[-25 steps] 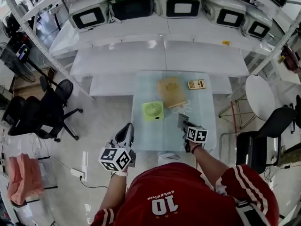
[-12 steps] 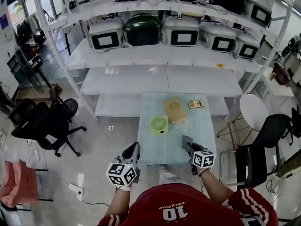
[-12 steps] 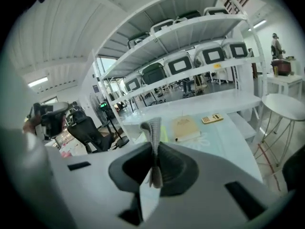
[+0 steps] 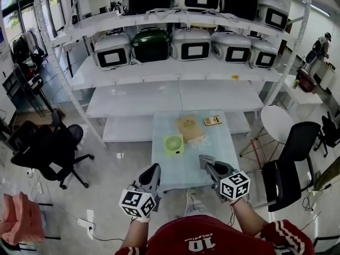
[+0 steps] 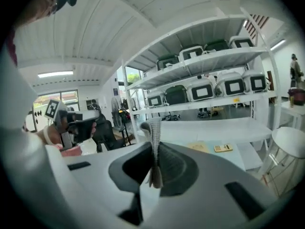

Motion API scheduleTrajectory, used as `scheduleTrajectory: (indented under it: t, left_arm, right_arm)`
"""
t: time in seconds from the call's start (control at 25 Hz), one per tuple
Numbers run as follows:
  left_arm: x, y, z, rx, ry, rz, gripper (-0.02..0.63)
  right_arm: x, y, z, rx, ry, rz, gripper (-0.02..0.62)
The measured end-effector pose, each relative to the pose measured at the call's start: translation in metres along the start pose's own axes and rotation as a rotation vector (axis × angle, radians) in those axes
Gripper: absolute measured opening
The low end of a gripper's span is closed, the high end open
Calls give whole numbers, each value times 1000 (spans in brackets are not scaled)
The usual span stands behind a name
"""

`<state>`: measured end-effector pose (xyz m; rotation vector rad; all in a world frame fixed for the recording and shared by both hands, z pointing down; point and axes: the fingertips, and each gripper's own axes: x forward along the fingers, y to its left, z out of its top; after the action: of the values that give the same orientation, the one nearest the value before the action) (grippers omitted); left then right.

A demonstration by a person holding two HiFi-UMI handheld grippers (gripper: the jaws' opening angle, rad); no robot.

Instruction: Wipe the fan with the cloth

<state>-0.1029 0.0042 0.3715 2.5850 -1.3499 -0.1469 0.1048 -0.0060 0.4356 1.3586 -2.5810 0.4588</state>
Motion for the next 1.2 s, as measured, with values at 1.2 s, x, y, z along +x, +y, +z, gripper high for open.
scheduleTrajectory:
  t: [1.2]
  left_arm:
    - [-33,-26,105,107,-215,-29,2]
  right_arm:
    - [-122,-11,131,23,-391,-192,25]
